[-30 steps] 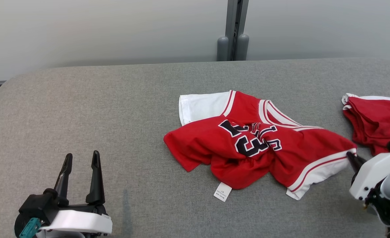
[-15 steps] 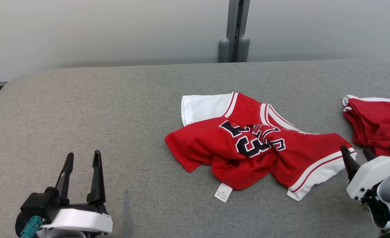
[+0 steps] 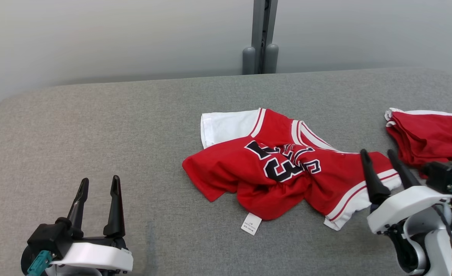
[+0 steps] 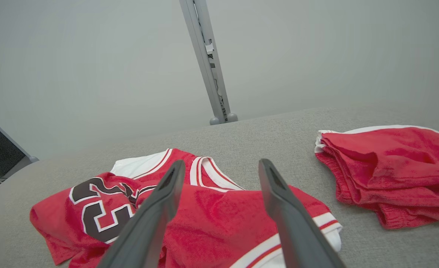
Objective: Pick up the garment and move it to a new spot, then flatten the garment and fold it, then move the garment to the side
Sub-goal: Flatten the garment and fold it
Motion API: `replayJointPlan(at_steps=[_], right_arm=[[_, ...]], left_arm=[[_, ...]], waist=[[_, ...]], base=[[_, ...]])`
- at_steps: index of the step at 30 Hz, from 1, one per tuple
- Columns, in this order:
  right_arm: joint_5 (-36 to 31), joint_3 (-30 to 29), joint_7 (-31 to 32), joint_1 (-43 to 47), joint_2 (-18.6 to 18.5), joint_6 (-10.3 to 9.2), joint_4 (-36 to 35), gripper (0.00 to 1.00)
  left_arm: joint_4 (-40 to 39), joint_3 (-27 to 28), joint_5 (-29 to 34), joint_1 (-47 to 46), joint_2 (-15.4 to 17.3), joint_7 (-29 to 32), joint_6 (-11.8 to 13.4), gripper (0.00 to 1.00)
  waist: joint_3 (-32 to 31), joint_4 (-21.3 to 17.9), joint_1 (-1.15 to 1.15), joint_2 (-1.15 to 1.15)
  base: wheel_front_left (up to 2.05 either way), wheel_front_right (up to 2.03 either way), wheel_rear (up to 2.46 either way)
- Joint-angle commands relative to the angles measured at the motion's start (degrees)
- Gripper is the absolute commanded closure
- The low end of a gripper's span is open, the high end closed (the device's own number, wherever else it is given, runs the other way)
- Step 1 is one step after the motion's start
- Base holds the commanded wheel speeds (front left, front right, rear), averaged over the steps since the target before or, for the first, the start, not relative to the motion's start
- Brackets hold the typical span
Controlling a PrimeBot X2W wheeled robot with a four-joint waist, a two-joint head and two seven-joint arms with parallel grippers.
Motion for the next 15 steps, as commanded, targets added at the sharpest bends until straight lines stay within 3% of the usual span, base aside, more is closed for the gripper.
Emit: replayJointPlan(at_steps=[1,8,15], right_arm=[[0.97,1.69,-0.95,0.11,-0.6,0.01,-0.27,0.0],[1.62,2.58,-4.29,-0.71,-1.72,0.01,0.14,0.0],[1.64,2.18,-7.48,-1.44,-1.65,0.01,-0.56,0.0]], left_arm=[[0.02,-0.02,-0.16,-0.4,0.27,-0.26,-0.03,0.0],[0.86,-1.72,-0.22,-1.41,0.23,0.52,-0.69,0.0],[2.4,-7.53,-4.3,-3.61,0.42,7.17,-4.02,0.0]], waist=[[0.12,-0.54,0.0,0.0],[0.31,-1.02,0.0,0.0],[1.87,-2.84,0.0,0.0]], base=[[0.0,0.0,0.0],[0.0,0.0,0.0],[0.0,0.0,0.0]])
